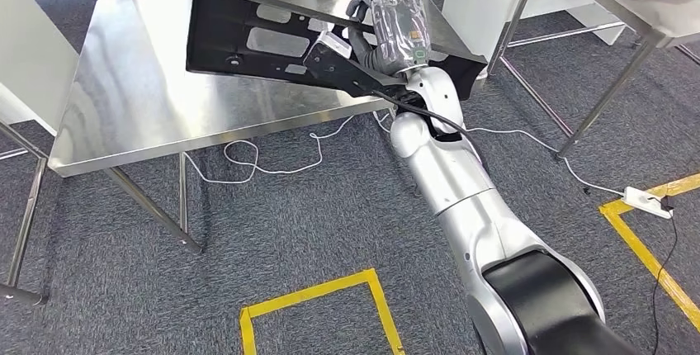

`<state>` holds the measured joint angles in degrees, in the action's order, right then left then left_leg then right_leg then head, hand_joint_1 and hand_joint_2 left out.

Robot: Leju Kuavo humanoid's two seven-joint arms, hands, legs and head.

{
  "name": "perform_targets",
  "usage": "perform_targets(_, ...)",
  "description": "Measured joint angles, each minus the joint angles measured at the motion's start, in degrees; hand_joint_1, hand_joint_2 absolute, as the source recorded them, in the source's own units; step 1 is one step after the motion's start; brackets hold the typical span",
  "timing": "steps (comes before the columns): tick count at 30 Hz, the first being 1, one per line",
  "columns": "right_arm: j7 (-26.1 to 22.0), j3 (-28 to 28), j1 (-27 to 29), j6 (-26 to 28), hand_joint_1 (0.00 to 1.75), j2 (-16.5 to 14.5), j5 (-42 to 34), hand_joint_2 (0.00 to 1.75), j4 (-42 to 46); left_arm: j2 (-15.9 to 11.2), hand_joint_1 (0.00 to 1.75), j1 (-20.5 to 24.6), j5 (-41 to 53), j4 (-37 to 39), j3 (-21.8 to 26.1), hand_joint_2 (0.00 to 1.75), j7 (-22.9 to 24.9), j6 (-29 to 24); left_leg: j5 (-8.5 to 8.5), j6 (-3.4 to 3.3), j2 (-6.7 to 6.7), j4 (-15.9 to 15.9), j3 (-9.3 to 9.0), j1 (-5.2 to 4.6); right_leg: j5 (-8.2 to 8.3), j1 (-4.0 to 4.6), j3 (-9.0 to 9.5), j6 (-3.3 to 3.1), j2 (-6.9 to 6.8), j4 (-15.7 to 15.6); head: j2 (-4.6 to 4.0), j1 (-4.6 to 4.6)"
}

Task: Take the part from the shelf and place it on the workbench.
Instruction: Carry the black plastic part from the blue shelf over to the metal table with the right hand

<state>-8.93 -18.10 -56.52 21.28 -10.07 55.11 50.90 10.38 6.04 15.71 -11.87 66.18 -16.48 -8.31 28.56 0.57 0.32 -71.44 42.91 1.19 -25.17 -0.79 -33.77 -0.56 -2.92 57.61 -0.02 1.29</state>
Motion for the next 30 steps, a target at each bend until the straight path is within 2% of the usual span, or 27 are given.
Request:
perform_targets(2,0.4,0.0,0.2,0.4,1.75,0.1,0.9,1.75,0.7,-0.1,0.0,0.1,0.1,0.0,0.0,0.0,0.0,0.1,-3.36,-0.65,2.35,8.5,-4.68,-0.38,-0.27,0.38,0.27,0.24,-0.99,0.0,-0.01,0.01)
perform_targets(3,0.7,0.0,0.2,1.0,1.75,0.3,1.8,1.75,1.1,-0.1,0.0,0.2,0.2,0.0,0.0,0.0,0.0,0.2,-4.17,-1.03,3.22,11.4,-6.26,-0.63,-0.44,0.61,0.41,0.46,-1.49,0.0,-0.01,-0.07)
perform_targets(4,0.9,0.0,0.3,1.7,1.75,0.4,2.8,1.75,1.4,-0.1,0.0,0.2,0.3,0.0,0.0,0.0,0.0,0.2,-4.39,-1.38,3.67,12.9,-7.06,-0.89,-0.6,0.82,0.55,0.7,-2.03,0.0,-0.01,-0.13)
perform_targets(6,1.4,0.0,0.4,3.5,1.75,0.7,4.7,1.75,1.8,-0.2,0.0,0.3,0.5,0.0,-0.1,0.0,0.1,0.3,-4.38,-1.98,2.34,13.3,-7.08,-1.09,-0.82,1.0,0.95,1.22,-3.16,-0.2,0.0,-0.25)
perform_targets(7,1.6,0.0,0.6,4.2,1.75,0.8,5.4,1.75,2.0,-0.1,0.0,0.3,0.6,0.0,-0.1,0.0,0.1,0.3,-4.57,-2.31,1.74,13.6,-7.28,-0.98,-1.07,0.99,0.97,1.49,-2.99,-0.1,0.0,-0.28)
perform_targets(9,1.7,0.0,0.6,4.9,1.75,1.1,5.6,1.75,2.4,-0.1,0.0,0.3,0.6,0.0,-0.1,0.0,0.2,0.2,-5.02,-3.0,0.74,14.2,-7.73,-0.67,-2.69,0.86,-0.12,1.61,-0.65,2.7,0.0,-0.38)
perform_targets(11,1.2,0.0,0.9,5.0,1.75,1.5,4.2,1.75,2.6,-0.2,0.0,0.4,0.6,0.0,-0.1,0.0,0.2,0.2,-5.14,-3.31,-0.27,14.4,-7.84,-0.57,-5.86,0.49,-3.85,1.17,1.96,10.3,0.0,-0.58)
perform_targets(12,0.8,0.1,1.2,4.8,1.75,1.7,3.4,1.75,2.6,-0.2,0.0,0.5,0.5,0.0,-0.1,0.0,0.2,0.2,-5.12,-3.36,-0.89,14.3,-7.85,-0.57,-7.15,0.38,-5.95,1.12,2.41,14.3,0.0,-0.68)
perform_targets(13,0.5,0.1,1.6,4.6,1.75,1.9,2.6,1.75,2.7,-0.2,0.0,0.5,0.5,0.0,-0.1,0.0,0.2,0.2,-5.09,-3.37,-1.48,14.3,-7.87,-0.57,-7.68,0.31,-7.43,1.32,2.57,16.7,0.0,-0.74)
perform_targets(14,0.1,0.2,1.8,4.2,1.75,2.1,2.1,1.75,2.7,-0.2,0.0,0.4,0.5,0.0,-0.1,0.0,0.2,0.2,-5.06,-3.35,-1.98,14.3,-7.92,-0.57,-7.16,0.26,-7.75,1.74,2.63,16.7,0.0,-0.77)
perform_targets(15,-0.2,0.2,2.0,3.8,1.75,2.1,1.6,1.75,2.7,-0.1,0.0,0.4,0.4,0.0,-0.1,0.0,0.2,0.2,-5.02,-3.28,-2.4,14.3,-7.99,-0.57,-5.74,0.19,-6.92,2.28,2.67,14.3,-0.01,-0.78)
perform_targets(17,-0.6,0.2,2.0,3.1,1.75,2.2,0.9,1.75,2.8,-0.1,0.0,0.4,0.3,0.0,-0.1,0.0,0.2,0.2,-4.76,-2.91,-2.99,14.0,-8.09,-0.67,-1.97,-0.02,-3.29,3.15,2.83,5.8,0.0,-0.81)
perform_targets(18,-0.7,0.2,1.9,2.7,1.75,2.1,0.5,1.75,2.8,-0.1,0.0,0.4,0.2,0.0,-0.1,0.0,0.1,0.2,-4.58,-2.66,-3.2,13.9,-8.06,-0.78,-0.59,-0.11,-1.82,3.18,2.93,2.5,0.0,-0.81)
perform_targets(19,-0.9,0.2,1.9,2.3,1.75,2.1,-0.1,1.75,2.9,-0.1,0.0,0.4,0.1,0.0,-0.1,0.0,0.1,0.4,-4.38,-2.64,-3.34,13.6,-7.96,-0.89,0.21,-0.23,-0.93,3.06,3.02,0.6,0.0,-0.81)
perform_targets(21,-1.4,0.4,2.1,1.3,1.75,2.0,-1.7,1.75,3.0,-0.2,0.0,0.3,0.0,0.0,-0.1,0.0,0.0,0.9,-4.24,-3.01,-3.44,13.4,-7.79,-0.98,0.57,-0.24,-0.64,2.69,3.07,0.0,-0.01,-0.79)
perform_targets(23,-1.9,0.5,2.5,0.5,1.75,2.1,-3.4,1.75,3.2,-0.3,0.0,0.2,0.1,0.0,-0.1,0.0,0.0,1.6,-4.27,-3.36,-3.32,13.5,-7.86,-0.93,0.61,-0.13,-0.63,2.63,3.19,-0.1,-0.01,-0.78)
perform_targets(28,-3.1,0.9,4.7,-1.0,1.75,2.9,-6.4,1.75,5.0,-0.3,0.0,0.2,0.4,0.0,-0.2,0.0,-0.3,2.3,-4.26,-3.27,-3.04,13.8,-8.1,-0.74,0.58,0.21,-0.64,2.27,3.4,0.0,-0.01,-0.78)
perform_targets(30,-3.3,1.0,5.3,-1.0,1.75,3.2,-6.7,1.75,5.5,-0.3,0.0,0.1,0.4,0.0,-0.2,0.0,-0.3,2.4,-4.24,-2.87,-2.95,13.8,-8.1,-0.64,0.57,0.32,-0.66,2.24,3.42,0.0,-0.01,-0.78)
